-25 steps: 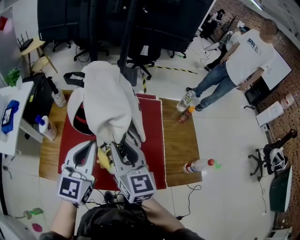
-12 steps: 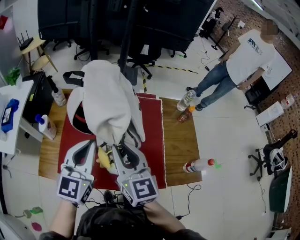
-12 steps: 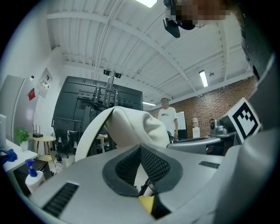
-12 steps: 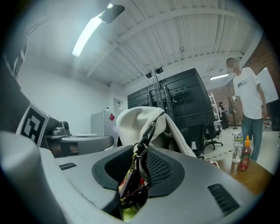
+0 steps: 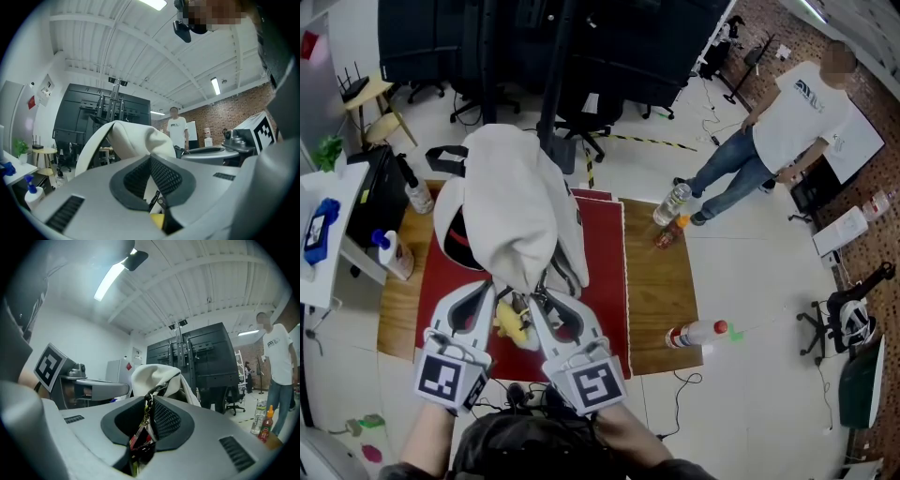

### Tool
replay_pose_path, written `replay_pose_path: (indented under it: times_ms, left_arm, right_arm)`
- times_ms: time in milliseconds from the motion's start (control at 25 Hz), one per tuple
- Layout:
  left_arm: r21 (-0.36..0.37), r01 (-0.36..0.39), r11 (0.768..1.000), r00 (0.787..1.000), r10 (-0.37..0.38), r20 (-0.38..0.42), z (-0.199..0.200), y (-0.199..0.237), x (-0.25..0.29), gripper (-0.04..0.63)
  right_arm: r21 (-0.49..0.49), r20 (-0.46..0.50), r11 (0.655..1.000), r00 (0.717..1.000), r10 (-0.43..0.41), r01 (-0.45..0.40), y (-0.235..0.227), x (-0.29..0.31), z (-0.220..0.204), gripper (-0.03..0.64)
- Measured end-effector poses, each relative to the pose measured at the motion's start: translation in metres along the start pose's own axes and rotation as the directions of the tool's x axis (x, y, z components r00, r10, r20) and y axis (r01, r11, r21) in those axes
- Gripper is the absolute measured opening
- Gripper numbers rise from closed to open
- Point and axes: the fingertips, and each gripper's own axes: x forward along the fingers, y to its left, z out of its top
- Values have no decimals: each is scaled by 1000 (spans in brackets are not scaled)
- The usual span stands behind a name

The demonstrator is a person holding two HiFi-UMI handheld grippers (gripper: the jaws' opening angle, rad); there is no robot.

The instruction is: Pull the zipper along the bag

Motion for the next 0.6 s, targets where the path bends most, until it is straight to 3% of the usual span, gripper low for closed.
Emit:
replay_pose_path:
  times_ms: [320,480,600]
  left_arm:
    - [-6,24,1000,1000,-24,-5,11,-12,6,32]
    - [-12,97,995,995,-97,5,27,-33,11,35]
    - [5,141,990,990,-141,-25,31,-47,23,126]
  right_arm:
    - [-72,-10,997,1000,15,-16,-8,-11,5,69]
    - [-139,-26,990,999,34,-37,-9,-14,3,67]
    - [-138,-19,989,999,45,-47,-9,-14,4,66]
